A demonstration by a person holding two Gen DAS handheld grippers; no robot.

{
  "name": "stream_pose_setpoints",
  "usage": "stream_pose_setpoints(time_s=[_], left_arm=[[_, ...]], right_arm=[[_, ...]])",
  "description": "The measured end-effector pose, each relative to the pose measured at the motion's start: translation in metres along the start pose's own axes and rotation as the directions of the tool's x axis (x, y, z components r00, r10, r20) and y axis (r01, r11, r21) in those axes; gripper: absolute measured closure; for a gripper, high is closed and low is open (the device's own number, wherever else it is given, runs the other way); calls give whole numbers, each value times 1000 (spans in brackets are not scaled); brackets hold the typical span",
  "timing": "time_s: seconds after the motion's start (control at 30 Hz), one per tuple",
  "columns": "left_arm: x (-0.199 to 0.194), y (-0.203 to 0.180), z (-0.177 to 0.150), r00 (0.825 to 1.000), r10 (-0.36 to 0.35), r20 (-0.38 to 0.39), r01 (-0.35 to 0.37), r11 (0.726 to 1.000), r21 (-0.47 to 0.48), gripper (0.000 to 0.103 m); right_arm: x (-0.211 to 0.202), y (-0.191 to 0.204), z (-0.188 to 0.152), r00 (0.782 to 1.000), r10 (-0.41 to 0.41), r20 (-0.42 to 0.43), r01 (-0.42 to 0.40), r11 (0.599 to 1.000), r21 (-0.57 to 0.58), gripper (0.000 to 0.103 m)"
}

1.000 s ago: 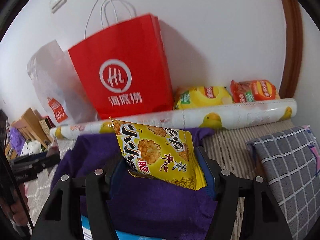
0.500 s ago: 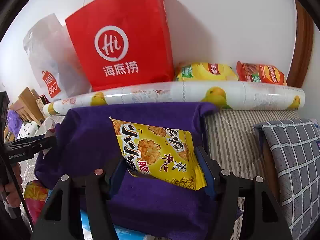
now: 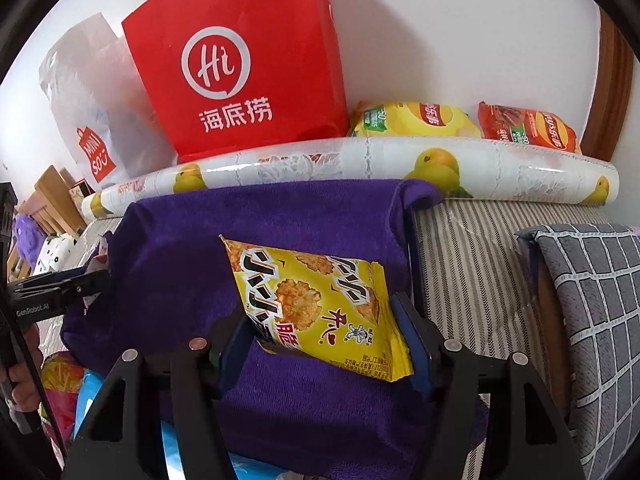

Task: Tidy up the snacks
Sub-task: 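Open both grippers to drop the two bags onto the purple towel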

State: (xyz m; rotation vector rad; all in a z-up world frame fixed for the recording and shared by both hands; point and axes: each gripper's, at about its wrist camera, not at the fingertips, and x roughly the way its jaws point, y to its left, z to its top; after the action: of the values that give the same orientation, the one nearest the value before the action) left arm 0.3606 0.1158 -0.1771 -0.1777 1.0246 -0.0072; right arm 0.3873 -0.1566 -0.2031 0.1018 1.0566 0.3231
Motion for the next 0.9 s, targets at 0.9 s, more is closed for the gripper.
stream_pose_setpoints(time_s=[0.9], left_arm=[[-24, -15, 2, 998, -53, 39, 52, 998, 48, 31]], right_arm=[[-44, 16, 15, 992, -6, 124, 5, 1000, 3, 22]])
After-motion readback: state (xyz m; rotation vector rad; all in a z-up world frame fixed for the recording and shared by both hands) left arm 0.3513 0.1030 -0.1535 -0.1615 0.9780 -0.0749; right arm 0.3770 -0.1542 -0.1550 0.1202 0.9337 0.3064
